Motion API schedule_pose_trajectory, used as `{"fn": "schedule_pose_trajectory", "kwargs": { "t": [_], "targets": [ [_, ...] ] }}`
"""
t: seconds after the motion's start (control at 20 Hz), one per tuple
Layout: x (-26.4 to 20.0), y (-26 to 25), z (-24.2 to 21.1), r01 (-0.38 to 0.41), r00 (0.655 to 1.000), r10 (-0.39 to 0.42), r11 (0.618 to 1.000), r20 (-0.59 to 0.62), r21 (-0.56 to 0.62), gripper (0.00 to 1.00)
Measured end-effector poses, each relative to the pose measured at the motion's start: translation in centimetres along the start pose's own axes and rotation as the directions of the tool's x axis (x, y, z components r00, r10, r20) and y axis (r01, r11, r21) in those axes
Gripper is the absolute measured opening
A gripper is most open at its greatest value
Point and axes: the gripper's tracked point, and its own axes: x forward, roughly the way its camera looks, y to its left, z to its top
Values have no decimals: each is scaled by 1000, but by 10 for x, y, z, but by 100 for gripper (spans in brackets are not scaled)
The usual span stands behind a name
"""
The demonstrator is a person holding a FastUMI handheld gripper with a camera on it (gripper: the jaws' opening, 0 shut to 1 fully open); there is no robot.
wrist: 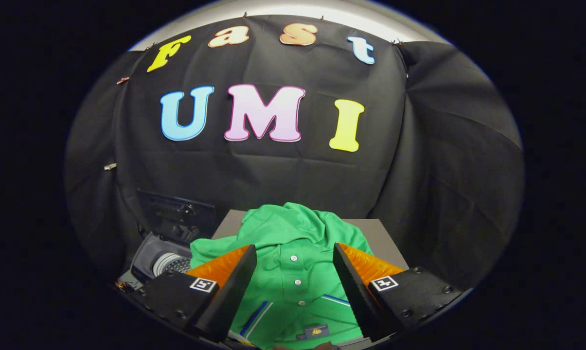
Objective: Put the clothes into the washing machine and then close the washing machine lid.
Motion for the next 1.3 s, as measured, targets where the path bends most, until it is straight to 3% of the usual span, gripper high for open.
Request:
{"fn": "schedule_pose_trajectory", "kwargs": {
  "t": [0.35,0.45,0.6,0.7,0.85,1.05,1.3],
  "targets": [
    [53,2,-34,7,990,-7,1000,-138,-4,99],
    [61,5,-49,-21,980,21,1000,-197,4,99],
    [63,10,-49,-69,977,81,995,-196,67,97],
    [71,13,-52,-111,981,118,992,-152,51,87],
    [68,8,-42,-79,985,95,991,-145,109,20],
    [63,12,-38,-59,981,82,989,-176,134,20],
    [35,7,5,-55,984,91,974,-156,218,19]
  ]
}}
